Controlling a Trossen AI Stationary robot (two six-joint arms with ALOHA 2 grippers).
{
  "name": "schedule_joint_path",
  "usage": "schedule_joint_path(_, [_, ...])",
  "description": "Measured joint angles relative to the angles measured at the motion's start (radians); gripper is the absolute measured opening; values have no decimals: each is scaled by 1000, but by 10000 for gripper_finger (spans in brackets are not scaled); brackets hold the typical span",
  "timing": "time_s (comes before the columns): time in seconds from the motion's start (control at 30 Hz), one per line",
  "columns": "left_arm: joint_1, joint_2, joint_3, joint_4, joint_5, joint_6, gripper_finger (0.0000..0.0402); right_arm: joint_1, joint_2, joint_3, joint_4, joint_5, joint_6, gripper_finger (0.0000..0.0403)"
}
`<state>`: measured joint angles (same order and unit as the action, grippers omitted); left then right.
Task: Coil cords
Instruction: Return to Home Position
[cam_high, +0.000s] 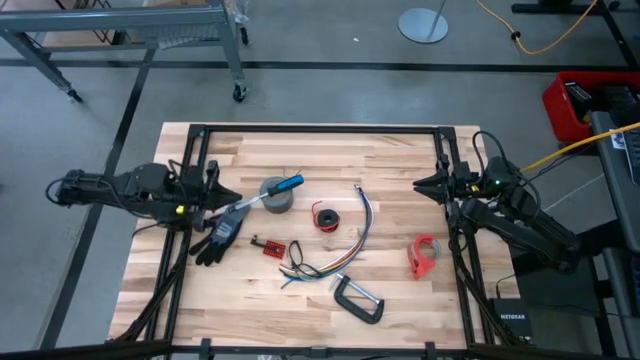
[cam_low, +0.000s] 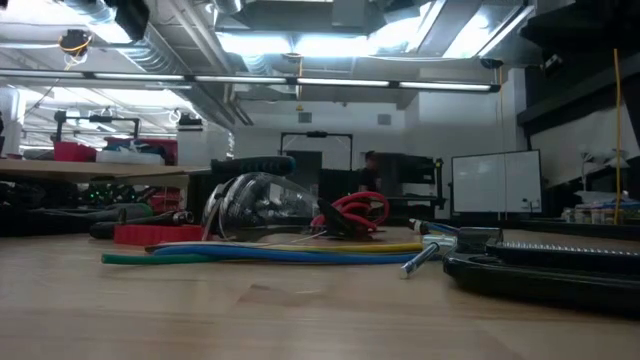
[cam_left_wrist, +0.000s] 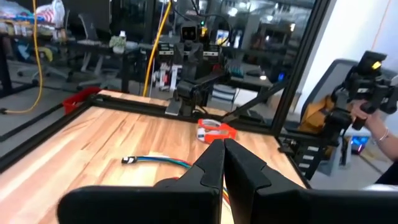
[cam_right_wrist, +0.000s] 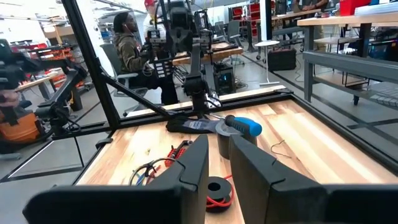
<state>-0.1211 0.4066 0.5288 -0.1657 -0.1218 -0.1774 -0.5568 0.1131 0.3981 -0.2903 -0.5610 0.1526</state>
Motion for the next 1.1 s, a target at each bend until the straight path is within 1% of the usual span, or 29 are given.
schedule_joint_path(0.13, [0, -94, -136, 101, 2, -7, 4, 0, 0, 0, -3, 0, -1, 69])
schedule_joint_path(0.23, [-1, -143, -233, 187, 6, -10, 4, 0, 0, 0, -3, 0, -3, 69])
schedule_joint_path(0.33, [-6, -170, -328, 296, 9, -5, 4, 0, 0, 0, -3, 0, -3, 69])
schedule_joint_path(0.4, [-7, -183, -382, 363, 28, 0, 4, 0, 0, 0, -4, 0, -3, 69])
schedule_joint_path(0.53, [-8, -197, -462, 459, 67, -7, 4, 0, 0, 0, -4, 0, -3, 69])
schedule_joint_path(0.67, [-8, -198, -488, 498, 74, 0, 4, 0, 0, 0, -4, 0, -2, 69])
schedule_joint_path(0.8, [-11, -198, -491, 507, 109, 54, 4, 0, 0, 0, -4, -1, -2, 69])
schedule_joint_path(0.93, [-11, -198, -491, 507, 129, 98, 4, 0, 0, 0, -4, -23, -1, 69])
schedule_joint_path(1.1, [-11, -198, -491, 486, 181, 143, 4, 0, 0, 0, -4, -50, -1, 69])
